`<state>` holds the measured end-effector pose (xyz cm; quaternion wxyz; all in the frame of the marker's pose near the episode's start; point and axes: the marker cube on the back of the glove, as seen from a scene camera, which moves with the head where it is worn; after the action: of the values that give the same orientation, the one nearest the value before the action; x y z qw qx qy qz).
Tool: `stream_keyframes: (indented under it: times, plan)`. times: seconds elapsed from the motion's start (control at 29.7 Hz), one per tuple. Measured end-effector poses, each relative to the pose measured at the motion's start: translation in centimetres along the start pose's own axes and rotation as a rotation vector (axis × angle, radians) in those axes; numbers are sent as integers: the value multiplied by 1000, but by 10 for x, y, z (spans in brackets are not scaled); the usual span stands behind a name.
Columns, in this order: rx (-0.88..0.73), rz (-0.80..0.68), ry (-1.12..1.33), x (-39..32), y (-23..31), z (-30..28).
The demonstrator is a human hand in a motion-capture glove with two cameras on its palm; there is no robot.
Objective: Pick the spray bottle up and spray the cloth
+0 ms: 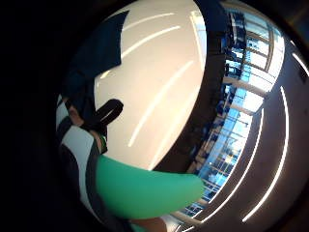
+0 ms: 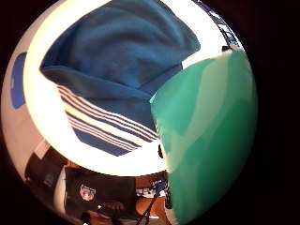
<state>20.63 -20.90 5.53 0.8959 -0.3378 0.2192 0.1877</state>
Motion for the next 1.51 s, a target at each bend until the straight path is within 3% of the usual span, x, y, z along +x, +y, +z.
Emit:
stream_keyframes:
  times: [0.47,1.04,1.51]
  plan:
    - [299,-163,-391,-8,34,-56]
    - [592,-529,-1401,-8,56,-93]
    - [834,-572,-1571,-86,48,-147]
